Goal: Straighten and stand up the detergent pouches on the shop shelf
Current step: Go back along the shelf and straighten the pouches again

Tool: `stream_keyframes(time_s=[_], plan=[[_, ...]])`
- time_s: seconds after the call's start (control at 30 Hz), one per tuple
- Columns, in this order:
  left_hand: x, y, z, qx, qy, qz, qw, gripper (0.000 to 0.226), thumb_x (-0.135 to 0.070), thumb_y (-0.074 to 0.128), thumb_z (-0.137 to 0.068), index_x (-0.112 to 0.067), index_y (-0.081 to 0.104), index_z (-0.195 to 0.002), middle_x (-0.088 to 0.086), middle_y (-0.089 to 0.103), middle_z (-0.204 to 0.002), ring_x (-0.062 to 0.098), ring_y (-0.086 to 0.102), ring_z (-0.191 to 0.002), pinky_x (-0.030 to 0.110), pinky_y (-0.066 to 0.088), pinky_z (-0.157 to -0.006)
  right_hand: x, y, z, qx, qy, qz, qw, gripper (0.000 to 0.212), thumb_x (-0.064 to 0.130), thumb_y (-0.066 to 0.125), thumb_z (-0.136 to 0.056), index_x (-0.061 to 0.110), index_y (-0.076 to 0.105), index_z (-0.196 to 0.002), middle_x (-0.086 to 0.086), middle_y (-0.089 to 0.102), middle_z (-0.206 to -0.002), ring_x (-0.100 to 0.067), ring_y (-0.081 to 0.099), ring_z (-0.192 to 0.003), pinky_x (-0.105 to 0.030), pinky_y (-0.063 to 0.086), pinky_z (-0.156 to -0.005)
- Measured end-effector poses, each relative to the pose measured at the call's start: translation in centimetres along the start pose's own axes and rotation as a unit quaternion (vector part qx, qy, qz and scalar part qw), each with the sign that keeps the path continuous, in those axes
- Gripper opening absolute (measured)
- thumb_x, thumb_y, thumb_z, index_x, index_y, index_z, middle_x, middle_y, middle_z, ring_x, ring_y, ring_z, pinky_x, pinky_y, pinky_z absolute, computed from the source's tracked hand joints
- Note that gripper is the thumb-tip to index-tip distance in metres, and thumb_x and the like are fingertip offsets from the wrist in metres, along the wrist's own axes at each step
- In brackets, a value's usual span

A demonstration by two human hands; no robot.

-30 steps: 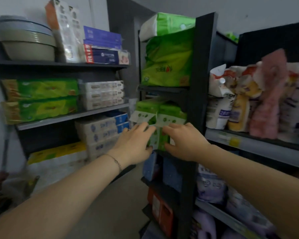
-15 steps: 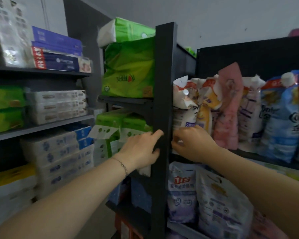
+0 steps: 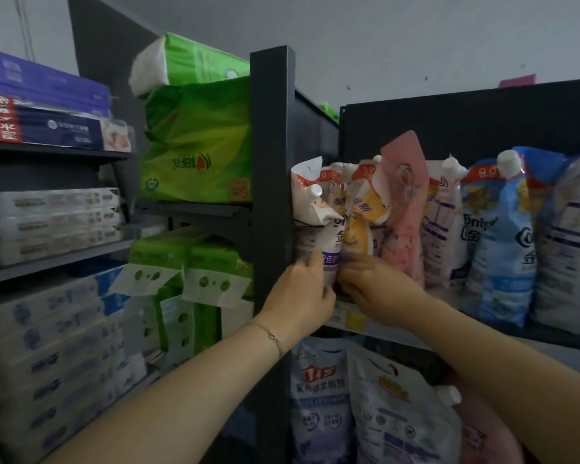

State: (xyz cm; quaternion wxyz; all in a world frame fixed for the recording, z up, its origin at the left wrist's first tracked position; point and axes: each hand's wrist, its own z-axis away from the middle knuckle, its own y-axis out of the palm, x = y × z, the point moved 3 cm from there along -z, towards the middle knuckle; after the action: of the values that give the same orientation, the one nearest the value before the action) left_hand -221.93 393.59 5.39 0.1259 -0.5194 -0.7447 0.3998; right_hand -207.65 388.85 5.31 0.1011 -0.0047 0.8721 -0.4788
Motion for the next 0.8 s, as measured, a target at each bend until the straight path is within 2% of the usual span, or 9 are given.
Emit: stream_keyframes(time_s=[0.13, 0.27, 0.37, 0.43, 0.5, 0.53, 0.6, 0.67, 0.8], plan=[[0.1, 0.2, -1.4, 0.035, -0.073, -0.002, 0.997, 0.035, -0.026, 0.06, -0.09, -0.011, 0.035, -0.109, 0.01, 0.062, -0.104, 0.027, 0.065, -0.088, 0.029, 0.045, -0.062, -0.8, 0.5, -0.6, 0.009, 0.036, -0.01, 0.999, 0.019, 0.014, 0.049, -0.09, 0.015, 0.068, -0.093, -0.005, 0.066, -0.1, -0.028, 0.057, -0.097, -0.035, 0.043, -0.086], [0.1, -0.4, -2.9, 0.053, -0.125, -0.007, 0.991, 0.039, -0.029, 0.062, -0.09, -0.008, 0.035, -0.109, 0.011, 0.059, -0.107, 0.028, 0.064, -0.092, 0.028, 0.042, -0.061, -0.4, 1.0, -1.7, -0.003, 0.062, 0.095, 0.994, 0.019, 0.021, 0.055, -0.088, 0.019, 0.07, -0.099, 0.001, 0.065, -0.108, -0.024, 0.053, -0.113, -0.045, 0.027, -0.107], [-0.1, 0.1, -3.4, 0.068, -0.137, -0.021, 0.988, 0.044, -0.028, 0.06, -0.091, -0.001, 0.039, -0.118, 0.015, 0.059, -0.116, 0.031, 0.063, -0.101, 0.03, 0.043, -0.067, 0.1, 1.4, -2.4, -0.001, 0.047, 0.157, 0.987, 0.006, 0.017, 0.075, -0.064, 0.02, 0.072, -0.069, 0.002, 0.065, -0.069, -0.027, 0.062, -0.082, -0.066, 0.026, -0.107], [-0.2, 1.0, -3.7, 0.088, -0.158, 0.004, 0.984, 0.051, -0.025, 0.057, -0.093, 0.004, 0.034, -0.128, 0.019, 0.054, -0.125, 0.033, 0.059, -0.11, 0.03, 0.045, -0.074, -0.1, 1.5, -3.0, -0.004, 0.046, 0.198, 0.979, 0.013, 0.021, 0.081, -0.052, 0.022, 0.069, -0.056, 0.006, 0.058, -0.055, -0.024, 0.061, -0.071, -0.07, 0.023, -0.105], [-0.2, 1.9, -4.0, 0.101, -0.183, 0.042, 0.977, 0.064, -0.019, 0.055, -0.093, 0.009, 0.021, -0.14, 0.025, 0.038, -0.142, 0.036, 0.044, -0.128, 0.034, 0.043, -0.098, -0.2, 1.6, -3.4, -0.004, 0.039, 0.207, 0.978, 0.018, 0.023, 0.085, -0.046, 0.021, 0.07, -0.055, 0.006, 0.057, -0.053, -0.025, 0.062, -0.07, -0.07, 0.021, -0.103], [-0.3, 2.2, -4.1, 0.1, -0.192, 0.055, 0.975, 0.069, -0.016, 0.054, -0.092, 0.009, 0.015, -0.144, 0.026, 0.027, -0.149, 0.036, 0.032, -0.137, 0.037, 0.034, -0.11, -0.3, 1.5, -3.5, 0.005, 0.044, 0.21, 0.977, 0.017, 0.024, 0.085, -0.049, 0.021, 0.072, -0.06, 0.005, 0.06, -0.058, -0.027, 0.064, -0.077, -0.07, 0.019, -0.104], [-0.4, 2.6, -4.4, 0.075, -0.2, 0.083, 0.973, 0.073, -0.013, 0.054, -0.092, 0.006, 0.01, -0.147, 0.024, 0.014, -0.154, 0.035, 0.016, -0.144, 0.041, 0.02, -0.119, -0.3, 1.0, -3.5, 0.032, 0.074, 0.202, 0.976, 0.014, 0.026, 0.074, -0.071, 0.021, 0.075, -0.083, 0.001, 0.067, -0.084, -0.028, 0.058, -0.107, -0.066, 0.003, -0.111], [-0.3, 2.8, -4.7, 0.035, -0.198, 0.119, 0.972, 0.074, -0.013, 0.055, -0.091, 0.003, 0.01, -0.148, 0.022, 0.015, -0.154, 0.034, 0.016, -0.144, 0.041, 0.019, -0.119, -0.9, 0.7, -3.3, 0.045, 0.109, 0.201, 0.972, 0.02, 0.027, 0.059, -0.084, 0.025, 0.072, -0.1, 0.001, 0.063, -0.107, -0.025, 0.044, -0.125, -0.06, -0.005, -0.113], [0.4, 3.6, -4.9, -0.003, -0.208, 0.178, 0.962, 0.082, -0.021, 0.064, -0.089, -0.004, 0.011, -0.15, 0.018, 0.026, -0.151, 0.033, 0.028, -0.14, 0.044, 0.029, -0.115, -1.4, 0.1, -2.8, 0.066, 0.14, 0.215, 0.964, 0.031, 0.031, 0.048, -0.093, 0.031, 0.063, -0.12, -0.001, 0.054, -0.128, -0.026, 0.033, -0.134, -0.058, -0.008, -0.114]])
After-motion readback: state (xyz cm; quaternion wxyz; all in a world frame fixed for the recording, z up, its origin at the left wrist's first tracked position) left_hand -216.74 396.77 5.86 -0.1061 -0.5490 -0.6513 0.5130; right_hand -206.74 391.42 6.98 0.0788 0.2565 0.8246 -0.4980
